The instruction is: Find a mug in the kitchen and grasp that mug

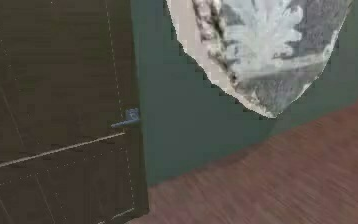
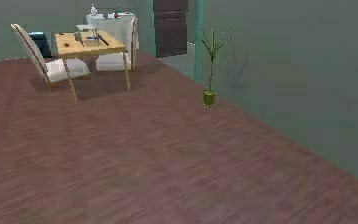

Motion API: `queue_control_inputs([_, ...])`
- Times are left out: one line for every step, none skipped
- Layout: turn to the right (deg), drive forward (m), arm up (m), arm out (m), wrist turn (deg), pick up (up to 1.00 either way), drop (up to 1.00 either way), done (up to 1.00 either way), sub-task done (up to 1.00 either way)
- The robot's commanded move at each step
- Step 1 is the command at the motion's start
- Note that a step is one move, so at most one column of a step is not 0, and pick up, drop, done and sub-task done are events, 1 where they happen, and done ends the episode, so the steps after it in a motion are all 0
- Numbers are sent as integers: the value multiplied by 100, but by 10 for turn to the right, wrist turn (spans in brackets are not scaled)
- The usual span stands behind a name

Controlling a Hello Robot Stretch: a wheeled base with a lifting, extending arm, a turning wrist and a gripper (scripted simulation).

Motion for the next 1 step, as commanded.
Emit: queue_control_inputs([450,0,0,0,0,0,0,0,0])
